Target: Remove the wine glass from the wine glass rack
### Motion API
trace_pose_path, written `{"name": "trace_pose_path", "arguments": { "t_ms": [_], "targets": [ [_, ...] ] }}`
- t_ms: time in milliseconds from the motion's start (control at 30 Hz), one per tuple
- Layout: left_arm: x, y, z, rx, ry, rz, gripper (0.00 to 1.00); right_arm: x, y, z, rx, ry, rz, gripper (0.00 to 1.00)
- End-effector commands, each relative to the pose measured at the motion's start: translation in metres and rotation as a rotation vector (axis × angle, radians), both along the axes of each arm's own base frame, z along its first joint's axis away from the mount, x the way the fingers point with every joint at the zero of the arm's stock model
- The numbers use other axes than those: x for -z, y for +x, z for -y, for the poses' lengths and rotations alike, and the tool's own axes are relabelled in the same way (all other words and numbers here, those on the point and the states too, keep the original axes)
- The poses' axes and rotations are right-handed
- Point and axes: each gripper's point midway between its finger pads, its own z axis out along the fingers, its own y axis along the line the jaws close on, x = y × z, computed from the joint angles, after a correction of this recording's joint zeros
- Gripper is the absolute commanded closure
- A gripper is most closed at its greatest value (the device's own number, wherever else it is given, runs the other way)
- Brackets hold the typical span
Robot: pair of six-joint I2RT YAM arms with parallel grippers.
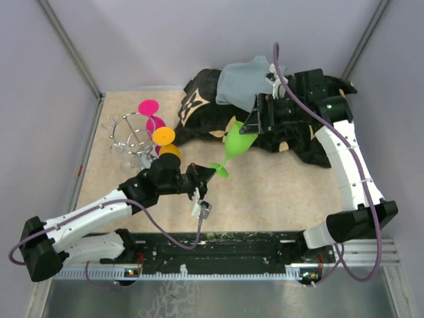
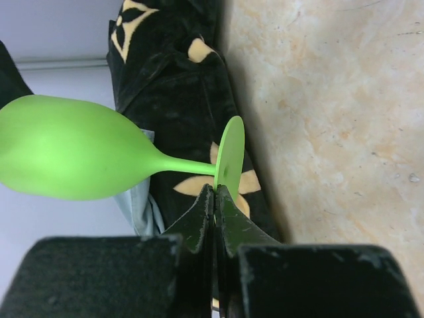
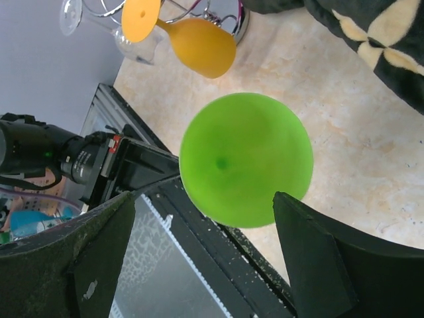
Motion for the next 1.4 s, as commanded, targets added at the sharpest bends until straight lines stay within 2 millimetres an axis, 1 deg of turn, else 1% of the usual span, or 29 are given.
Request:
{"name": "trace_pose_path", "arguments": {
  "t_ms": [0,133,267,300,333,367,400,433,467,567,600,633,667,700,733,767,800,867,967,1033,1067,1100,1200,1300,1367],
  "targets": [
    [-0.020,-0.001,0.012,0.051,-0.051,0.070,1.00,0.003,-0.002,-0.015,-0.064,-0.045,0.034,0.15],
    [-0.021,0.001,0.015,0.047,-0.052,0.073,1.00,0.004,-0.004,-0.033,-0.113,-0.073,0.041,0.14],
    [-0.022,0.004,0.016,0.041,-0.053,0.082,1.00,0.011,-0.006,-0.041,-0.144,-0.086,0.027,0.15],
    [-0.022,0.005,0.016,0.038,-0.053,0.087,1.00,0.013,-0.007,-0.043,-0.152,-0.089,0.022,0.24],
    [-0.023,0.007,0.016,0.032,-0.053,0.094,1.00,0.016,-0.009,-0.044,-0.161,-0.091,0.013,0.37],
    [-0.023,0.008,0.016,0.028,-0.056,0.099,1.00,0.018,-0.011,-0.044,-0.165,-0.092,0.008,0.54],
    [-0.026,0.009,0.017,0.022,-0.062,0.106,1.00,0.021,-0.012,-0.043,-0.166,-0.097,-0.003,0.74],
    [-0.027,0.011,0.017,0.016,-0.067,0.114,1.00,0.023,-0.013,-0.042,-0.165,-0.102,-0.010,0.91],
    [-0.028,0.012,0.016,0.010,-0.070,0.122,1.00,0.025,-0.014,-0.042,-0.164,-0.107,-0.015,1.00],
    [-0.032,0.021,0.014,-0.032,-0.092,0.173,0.99,0.021,-0.018,-0.041,-0.172,-0.096,-0.002,1.00],
    [-0.034,0.025,0.012,-0.051,-0.103,0.198,0.89,0.018,-0.020,-0.041,-0.176,-0.091,0.005,1.00],
    [-0.039,0.029,0.011,-0.079,-0.132,0.231,0.75,0.014,-0.021,-0.040,-0.175,-0.087,0.016,1.00],
    [-0.043,0.035,0.008,-0.111,-0.159,0.262,0.54,0.011,-0.021,-0.039,-0.171,-0.089,0.030,1.00],
    [-0.052,0.041,0.006,-0.148,-0.188,0.292,0.34,0.007,-0.020,-0.036,-0.157,-0.099,0.050,1.00],
    [-0.059,0.048,0.004,-0.190,-0.211,0.297,0.19,0.002,-0.017,-0.033,-0.136,-0.113,0.074,1.00],
    [-0.069,0.056,0.003,-0.242,-0.242,0.280,0.10,-0.002,-0.013,-0.028,-0.107,-0.134,0.098,1.00],
    [-0.079,0.064,0.002,-0.296,-0.273,0.243,0.06,-0.006,-0.007,-0.021,-0.067,-0.159,0.122,1.00],
    [-0.107,0.080,0.000,-0.411,-0.363,0.151,0.05,-0.013,0.014,0.001,0.065,-0.223,0.159,1.00],
    [-0.162,0.095,0.002,-0.532,-0.533,-0.015,0.06,-0.019,0.044,0.042,0.298,-0.345,0.194,1.00],
    [-0.205,0.100,0.006,-0.576,-0.650,-0.130,0.07,-0.016,0.055,0.062,0.406,-0.421,0.198,1.00],
    [-0.233,0.101,0.007,-0.595,-0.717,-0.193,0.07,-0.010,0.059,0.071,0.449,-0.464,0.185,1.00],
    [-0.252,0.104,0.008,-0.621,-0.788,-0.266,0.07,-0.001,0.062,0.080,0.489,-0.508,0.172,1.00],
    [-0.289,0.111,0.004,-0.682,-0.914,-0.364,0.07,0.029,0.063,0.103,0.594,-0.607,0.138,1.00],
    [-0.313,0.120,-0.010,-0.725,-1.020,-0.473,0.08,0.051,0.057,0.121,0.694,-0.638,0.135,1.00],
    [-0.321,0.133,-0.025,-0.767,-1.073,-0.561,0.08,0.066,0.053,0.129,0.737,-0.639,0.121,1.00]
  ]
}}
